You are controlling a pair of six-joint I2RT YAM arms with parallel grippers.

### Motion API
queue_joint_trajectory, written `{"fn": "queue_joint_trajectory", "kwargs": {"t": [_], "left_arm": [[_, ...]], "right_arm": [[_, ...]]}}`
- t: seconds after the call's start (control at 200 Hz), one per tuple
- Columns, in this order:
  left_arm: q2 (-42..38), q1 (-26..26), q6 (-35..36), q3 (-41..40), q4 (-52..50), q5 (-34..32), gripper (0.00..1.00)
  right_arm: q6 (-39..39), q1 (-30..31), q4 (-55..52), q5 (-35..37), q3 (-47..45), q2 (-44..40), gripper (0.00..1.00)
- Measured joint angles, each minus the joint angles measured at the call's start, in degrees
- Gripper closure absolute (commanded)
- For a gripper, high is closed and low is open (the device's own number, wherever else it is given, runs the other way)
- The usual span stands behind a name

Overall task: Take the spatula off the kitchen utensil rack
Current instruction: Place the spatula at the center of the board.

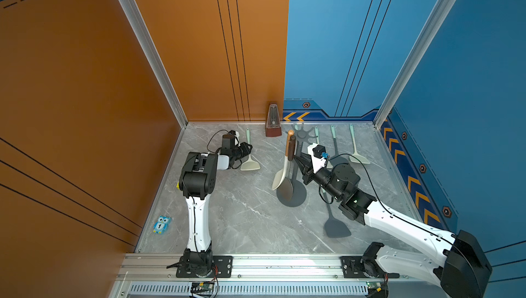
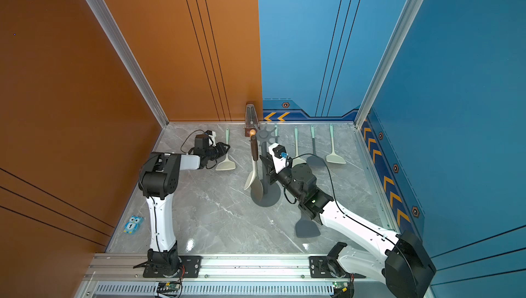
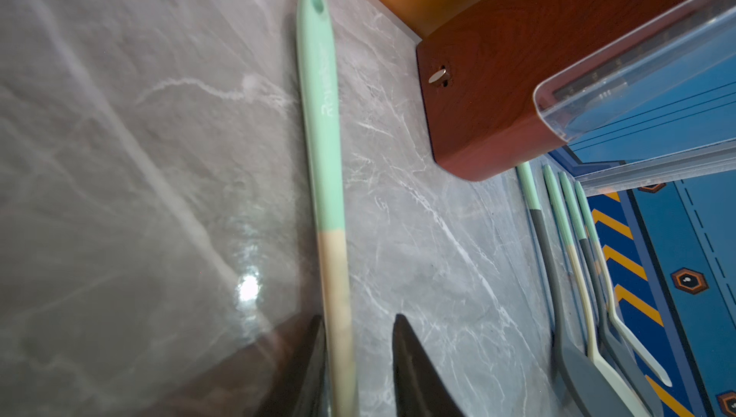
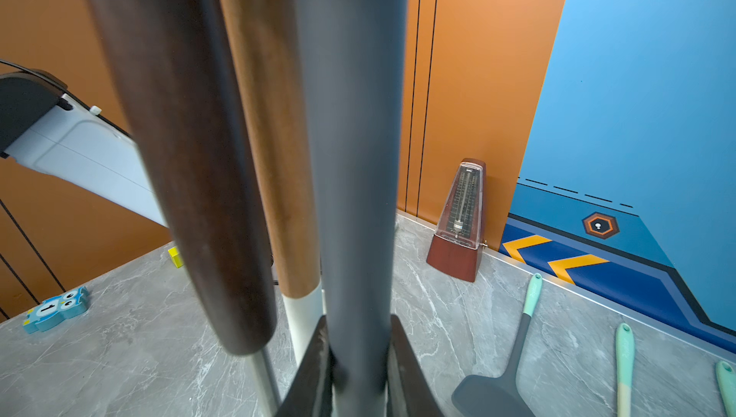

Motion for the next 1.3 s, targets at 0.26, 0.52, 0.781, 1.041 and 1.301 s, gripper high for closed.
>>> {"fn": "queue_joint_trajectory", "kwargs": {"t": [0.26, 0.52, 0.781, 1.041, 1.301], "left_arm": [[-1.66, 0.11, 0.35, -2.10, 0.68, -1.22, 0.55], [-8.52, 0.31, 2.36, -7.13, -0.35, -3.23, 0.49], [-19.74, 0.72, 4.79, -11.19, -0.35, -3.17, 0.48], [-30.99, -1.84, 8.11, -17.77, -0.28, -1.81, 0.48], [-43.89, -4.72, 12.17, -25.24, -0.37, 0.39, 0.45]], "right_arm": [[0.11, -0.11, -0.20, 0.00, -0.26, -0.55, 1.00], [0.15, -0.20, -0.20, -0.02, -0.28, -0.63, 1.00], [0.15, -0.22, -0.22, -0.22, -0.35, -0.68, 1.00], [0.15, -0.31, -0.20, -0.52, -0.39, -0.70, 1.00], [0.11, -0.74, -1.01, -1.84, -0.39, -1.20, 1.00]]}}
